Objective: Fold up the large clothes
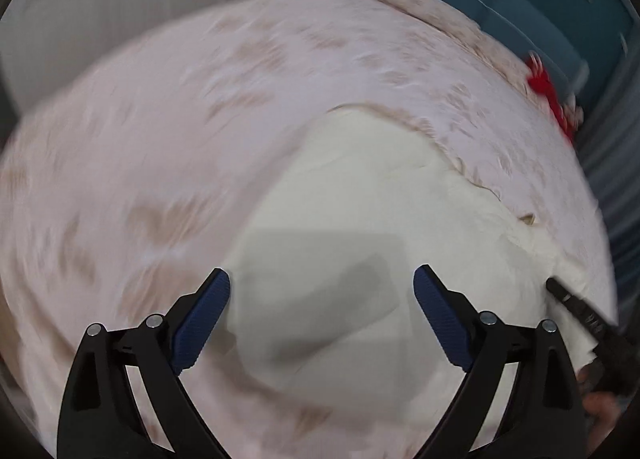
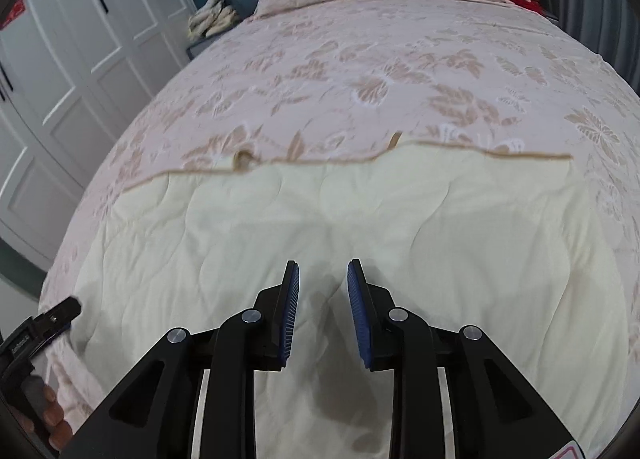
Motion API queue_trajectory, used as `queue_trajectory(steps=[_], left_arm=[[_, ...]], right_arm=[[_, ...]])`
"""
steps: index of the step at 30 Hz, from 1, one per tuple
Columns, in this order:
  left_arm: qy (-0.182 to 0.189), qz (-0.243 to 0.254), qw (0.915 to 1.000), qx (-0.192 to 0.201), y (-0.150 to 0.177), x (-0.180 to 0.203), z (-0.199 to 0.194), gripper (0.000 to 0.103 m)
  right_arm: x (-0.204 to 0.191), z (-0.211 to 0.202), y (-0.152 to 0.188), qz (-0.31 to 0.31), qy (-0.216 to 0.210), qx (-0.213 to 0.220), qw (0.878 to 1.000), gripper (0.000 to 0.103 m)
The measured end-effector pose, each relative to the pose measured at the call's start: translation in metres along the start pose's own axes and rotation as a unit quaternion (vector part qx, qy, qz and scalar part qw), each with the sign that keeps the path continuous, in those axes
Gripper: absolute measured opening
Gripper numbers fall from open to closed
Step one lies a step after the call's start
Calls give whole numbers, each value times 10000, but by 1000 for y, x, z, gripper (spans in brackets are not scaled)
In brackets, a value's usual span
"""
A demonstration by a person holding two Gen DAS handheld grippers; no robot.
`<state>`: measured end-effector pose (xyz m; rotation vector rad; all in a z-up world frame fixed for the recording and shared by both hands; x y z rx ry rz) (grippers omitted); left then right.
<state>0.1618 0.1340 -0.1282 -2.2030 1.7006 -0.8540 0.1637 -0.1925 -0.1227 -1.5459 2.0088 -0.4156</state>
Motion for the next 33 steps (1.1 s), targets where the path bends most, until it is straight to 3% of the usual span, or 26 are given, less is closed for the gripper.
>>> queue_trajectory(steps=[3,9,12,14,16,18,21,27,30,33], left_arm=[[-155,-357,9992,2,10,-25,-5,91],[319,-913,9940,-517,20,-34,28,91],[460,-1043,9925,-452,20,-25,35,93],[499,-962,9929,-495,18,-13,33,83],[618,-855,9929,-549,15,-4,24,55],[770,-737,9928,-550,13,0,9,36],[1130,-540,9910,-472,10,7,-25,21],[1289,-4,9911,-320,17,9,-92,19],[1090,-13,9937,-254,16,-15,-111,19],[720,-101,9972,-167,12,-47,-127,19]], right_arm=[[-9,2,8,65,-21,-97,9999,26],[-32,8,32,-61,-32,-371,9993,26],[-35,15,44,-175,69,-553,9983,26],[-33,21,48,-184,102,-643,9977,26],[-31,24,49,-87,74,-702,9975,26],[-31,23,49,-8,68,-749,9972,26],[-35,17,52,-39,87,-812,9967,26],[-58,-15,80,-67,-196,-1053,9942,26],[-78,-47,100,-247,-532,-1124,9919,26],[-88,-72,117,-392,-525,-1094,9918,24]])
Point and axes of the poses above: each gripper's, at about its wrist camera, not at the fingertips, and z roughly the way its jaws point, x to its right, y to its underside, the point moved 7 cm from there along z, roughly the way its jaws point, and after that the axes turned 3 degrees about x, right-handed, at the moved point
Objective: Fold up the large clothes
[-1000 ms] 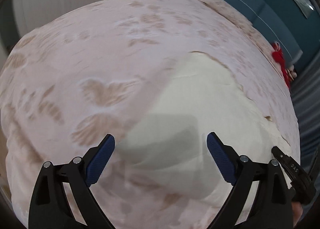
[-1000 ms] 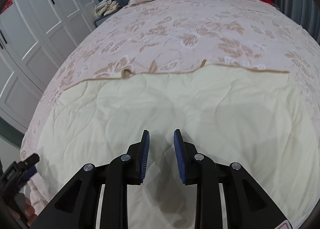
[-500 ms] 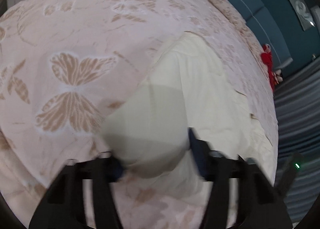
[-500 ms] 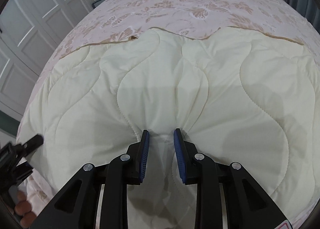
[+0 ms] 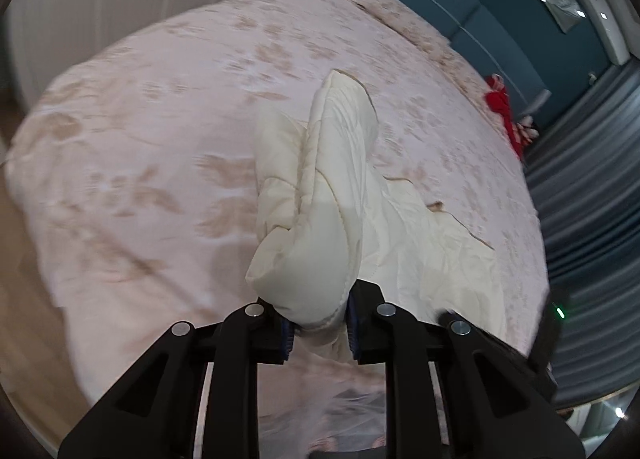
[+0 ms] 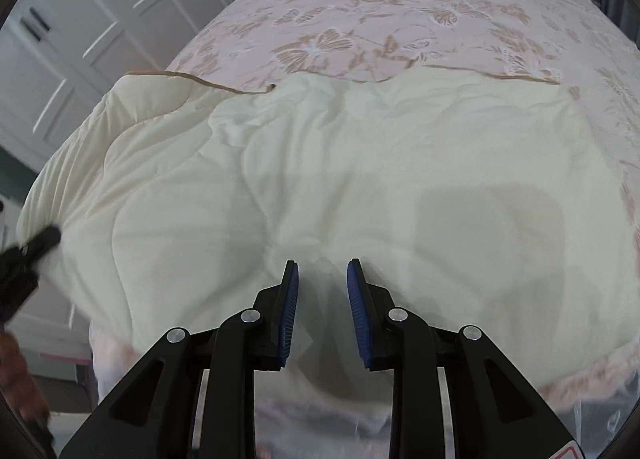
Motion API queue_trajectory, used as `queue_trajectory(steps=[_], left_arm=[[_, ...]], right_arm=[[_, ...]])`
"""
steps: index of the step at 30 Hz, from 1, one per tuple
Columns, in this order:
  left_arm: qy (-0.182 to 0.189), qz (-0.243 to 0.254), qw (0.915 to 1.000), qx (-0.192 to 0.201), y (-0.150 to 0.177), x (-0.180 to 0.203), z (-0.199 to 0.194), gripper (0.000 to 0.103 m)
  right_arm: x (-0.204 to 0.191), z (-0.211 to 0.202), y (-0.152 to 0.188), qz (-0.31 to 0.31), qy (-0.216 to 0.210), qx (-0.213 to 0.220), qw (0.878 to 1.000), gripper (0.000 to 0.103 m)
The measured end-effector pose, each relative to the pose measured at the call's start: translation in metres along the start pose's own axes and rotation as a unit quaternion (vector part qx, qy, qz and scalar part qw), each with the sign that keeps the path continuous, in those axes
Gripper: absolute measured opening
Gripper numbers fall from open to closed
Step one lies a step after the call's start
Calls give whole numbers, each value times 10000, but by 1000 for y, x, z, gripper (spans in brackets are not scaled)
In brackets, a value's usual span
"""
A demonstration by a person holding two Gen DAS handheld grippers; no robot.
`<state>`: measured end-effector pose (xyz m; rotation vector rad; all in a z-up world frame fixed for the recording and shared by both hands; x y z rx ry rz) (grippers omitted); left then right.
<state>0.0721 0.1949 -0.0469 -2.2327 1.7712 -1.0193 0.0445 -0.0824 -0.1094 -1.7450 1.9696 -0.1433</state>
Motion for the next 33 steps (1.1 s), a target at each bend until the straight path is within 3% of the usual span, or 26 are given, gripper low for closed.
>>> queue_trajectory(steps=[4,9,12,18,23,29,33], left_arm=[[-297,29,9994,152,-7,-12,-7,19],[-265,571,9975,317,-8,27,-16,19],[-25,987,9943,412,-5,63,-26,18],[365,1689,9844,339,11,127,-25,18],[440,2071,9770,258,22,156,-21,18],[612,2489,9666,-34,49,199,-1,18],[713,2734,9586,-358,78,232,24,17]], right_arm=[[-15,2,28,-262,-28,-169,9995,20],[-14,28,32,-407,70,-226,9989,11],[-14,42,27,-246,-191,-243,9992,1],[-14,66,16,-88,-531,-287,9981,1],[5,23,11,351,-708,-197,9967,1],[70,-41,36,516,140,-36,9986,1],[105,-64,60,814,429,-83,9957,1]])
Point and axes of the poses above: each gripper's, at about its wrist camera, not at the fingertips, and z roughly the way its jaws point, x to its right, y to its underside, the point moved 7 cm from there along z, roughly the way its jaws point, and after that the axes turned 3 degrees about x, right-handed, at the moved point
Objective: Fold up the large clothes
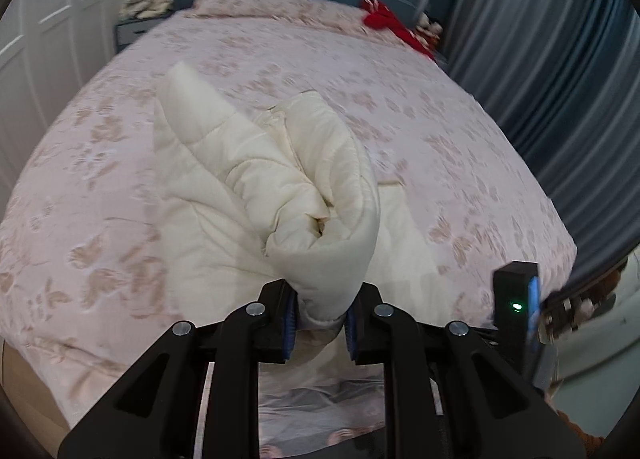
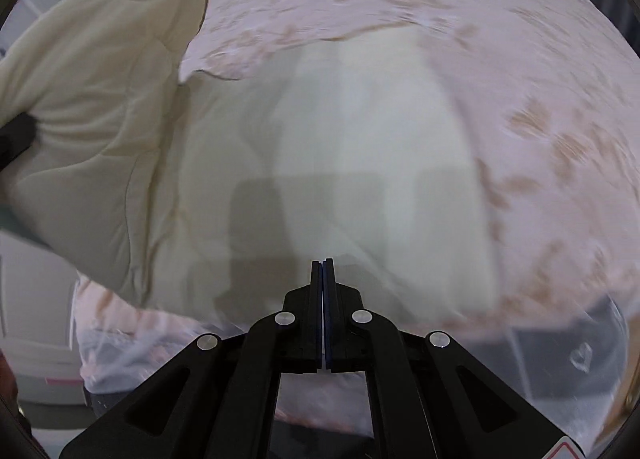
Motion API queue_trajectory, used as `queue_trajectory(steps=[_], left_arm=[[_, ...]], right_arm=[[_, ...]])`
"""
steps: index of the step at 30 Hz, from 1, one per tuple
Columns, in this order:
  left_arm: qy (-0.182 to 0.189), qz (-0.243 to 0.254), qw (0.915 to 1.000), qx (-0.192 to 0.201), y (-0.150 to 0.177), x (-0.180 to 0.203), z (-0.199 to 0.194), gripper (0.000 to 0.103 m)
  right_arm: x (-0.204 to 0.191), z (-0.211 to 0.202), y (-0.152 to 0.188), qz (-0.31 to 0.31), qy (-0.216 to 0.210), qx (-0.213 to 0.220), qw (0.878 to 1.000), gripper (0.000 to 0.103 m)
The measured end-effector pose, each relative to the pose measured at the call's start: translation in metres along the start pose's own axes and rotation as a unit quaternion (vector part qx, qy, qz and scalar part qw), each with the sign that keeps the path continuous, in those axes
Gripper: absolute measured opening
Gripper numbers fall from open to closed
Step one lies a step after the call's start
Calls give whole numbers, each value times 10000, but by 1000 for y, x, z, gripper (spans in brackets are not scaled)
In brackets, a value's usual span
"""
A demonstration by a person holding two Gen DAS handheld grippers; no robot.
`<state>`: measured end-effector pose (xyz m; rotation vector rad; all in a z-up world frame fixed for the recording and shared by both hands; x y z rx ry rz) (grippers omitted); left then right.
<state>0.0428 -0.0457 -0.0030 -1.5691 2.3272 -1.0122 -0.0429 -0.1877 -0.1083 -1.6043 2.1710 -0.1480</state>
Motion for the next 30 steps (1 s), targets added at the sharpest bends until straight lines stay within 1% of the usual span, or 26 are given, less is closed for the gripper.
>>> queue_trajectory(steps=[4,9,10,13,18,20,21,22,23,25,26,27,28,29,30], left_arm=[[-5,262,9991,-321,13,28,32,17],[-155,589,9949,-809,41,58,70,17],[-206,660,9940,-852,45,60,75,17],[-376,848,9909,-974,58,67,87,18],[-556,907,9876,-1155,69,70,97,19],[-645,961,9865,-1160,71,73,96,23],[-704,992,9861,-1134,71,75,93,26],[-723,1025,9861,-1090,70,76,90,33],[-724,1061,9862,-1041,69,79,87,36],[-735,1082,9869,-947,66,83,77,48],[-681,1036,9881,-909,64,84,70,51],[-636,975,9892,-891,62,85,66,57],[-538,861,9912,-849,58,85,55,62],[-418,752,9933,-775,54,85,44,64],[-355,673,9947,-691,49,83,35,69]], right_arm=[[33,-13,20,192,227,-71,9995,1],[54,-28,30,192,481,-29,9987,1],[57,-23,22,198,511,-23,9985,1],[65,-32,23,222,588,3,9980,1],[74,-40,26,262,650,27,9975,2],[75,-42,28,285,659,-3,9974,2],[76,-43,29,292,649,-10,9975,2],[77,-44,30,291,650,-6,9975,3],[78,-44,30,294,654,-1,9974,4],[75,-50,29,300,632,38,9975,7],[74,-52,28,288,621,61,9976,7],[72,-55,26,269,611,87,9977,8],[69,-60,22,245,581,140,9979,11],[67,-65,19,229,548,189,9981,13],[62,-72,14,207,493,280,9982,21]])
Point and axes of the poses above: each gripper's, at about its wrist camera, not at the fingertips, and z roughly the way its jaws point, x to its right, y to its underside, the point moved 7 cm from there along z, roughly the way its jaws point, and after that the axes turned 3 degrees about x, right-handed, at the moved point
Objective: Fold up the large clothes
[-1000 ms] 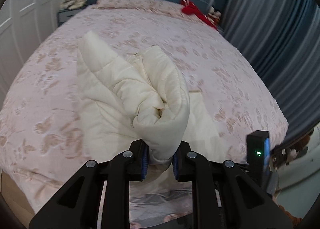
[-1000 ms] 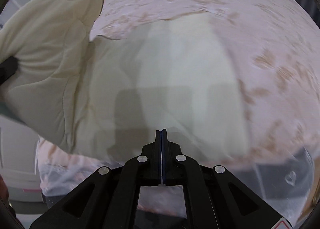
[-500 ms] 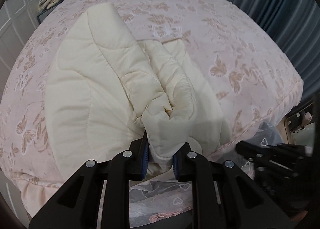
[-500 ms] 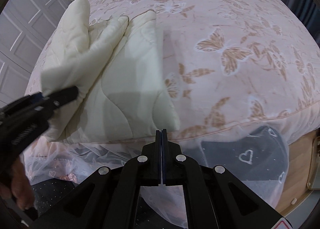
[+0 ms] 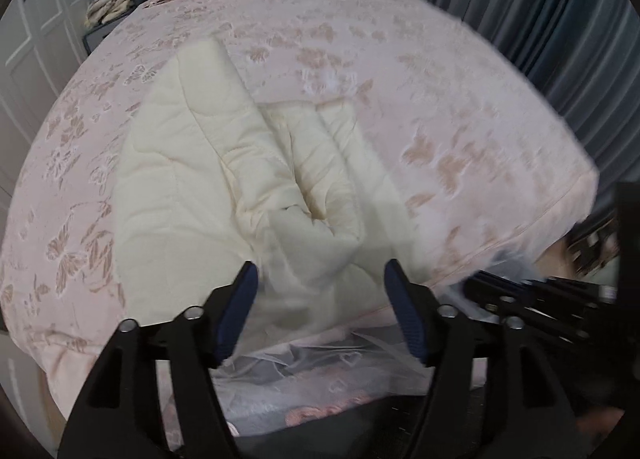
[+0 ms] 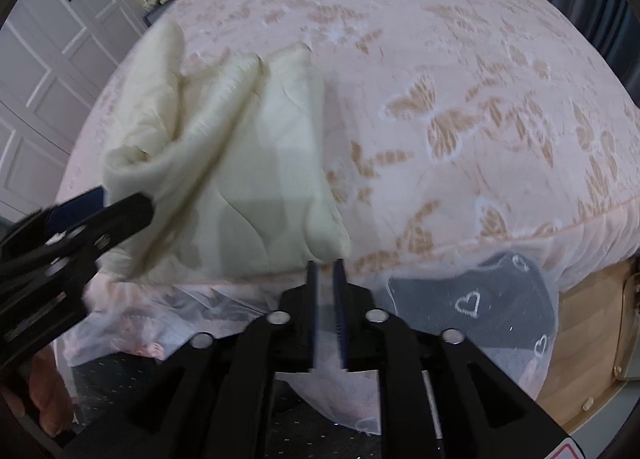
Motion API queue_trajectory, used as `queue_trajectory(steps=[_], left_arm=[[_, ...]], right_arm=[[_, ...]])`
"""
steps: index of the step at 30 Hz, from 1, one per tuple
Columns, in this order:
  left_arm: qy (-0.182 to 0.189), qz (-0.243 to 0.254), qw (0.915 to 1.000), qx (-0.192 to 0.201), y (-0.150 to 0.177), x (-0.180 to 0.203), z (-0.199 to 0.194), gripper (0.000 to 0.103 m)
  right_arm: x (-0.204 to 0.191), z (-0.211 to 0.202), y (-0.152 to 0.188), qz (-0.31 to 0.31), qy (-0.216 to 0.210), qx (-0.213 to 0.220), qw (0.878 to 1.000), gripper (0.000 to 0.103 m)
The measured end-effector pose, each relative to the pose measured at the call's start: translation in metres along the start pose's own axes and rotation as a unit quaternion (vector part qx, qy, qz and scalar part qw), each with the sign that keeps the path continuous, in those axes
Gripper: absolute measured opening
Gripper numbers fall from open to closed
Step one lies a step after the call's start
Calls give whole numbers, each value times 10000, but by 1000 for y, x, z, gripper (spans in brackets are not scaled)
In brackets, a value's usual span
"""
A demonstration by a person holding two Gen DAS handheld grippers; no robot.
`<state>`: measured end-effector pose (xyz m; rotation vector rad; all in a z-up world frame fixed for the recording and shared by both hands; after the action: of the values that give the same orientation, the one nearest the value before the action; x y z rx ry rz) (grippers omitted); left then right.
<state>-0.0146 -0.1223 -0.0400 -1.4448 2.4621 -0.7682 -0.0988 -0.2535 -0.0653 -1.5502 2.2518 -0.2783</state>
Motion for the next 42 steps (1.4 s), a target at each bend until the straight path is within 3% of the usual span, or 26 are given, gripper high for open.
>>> queue_trajectory(steps=[1,3,6,9,15,17,19,21,24,27,33,42], left_arm=[[41,-160,9996,221,-6,-10,-20,76],[22,-413,9978,514,-14,-28,-44,81],[-331,-854,9925,809,-20,-73,-72,84],[-1007,-1162,9859,666,-10,-122,-68,84],[-1280,-1412,9813,277,12,-152,-39,83],[-1290,-1395,9814,274,12,-154,-37,83],[-1276,-1373,9818,301,10,-154,-37,83],[-1243,-1363,9823,326,7,-150,-37,82],[-1180,-1235,9845,393,-1,-144,-36,82],[-1008,-1018,9891,336,-5,-124,-26,81],[-748,-581,9955,-24,1,-78,13,76],[-823,-495,9943,-461,21,-64,53,75]], right_arm=[[-5,-9,-7,-31,-67,138,9999,32],[-16,-25,-20,-108,-169,383,9991,45],[-43,-45,-41,-326,-417,695,9962,55],[-76,-49,-56,-594,-685,836,9924,61],[-124,-1,-65,-1083,-792,446,9900,63],[-125,19,-68,-976,-827,238,9915,60],[-124,35,-69,-935,-966,75,9909,22],[-118,37,-71,-894,-1077,50,9902,16],[-99,15,-68,-908,-1088,265,9896,12],[-63,0,-55,-867,-536,457,9937,12],[-2,22,-14,-376,-16,18,9993,12],[19,73,4,-199,136,-381,9990,12]])
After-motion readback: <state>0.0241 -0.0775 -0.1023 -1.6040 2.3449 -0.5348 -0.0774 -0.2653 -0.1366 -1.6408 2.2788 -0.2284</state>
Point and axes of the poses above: each gripper's, at about its wrist camera, not at the fingertips, and z roughly the way its jaws point, x to its right, y to its underside, the point moved 7 cm from there along z, roughly the way its jaws point, and after that the axes turned 3 degrees about x, right-handed, at the moved point
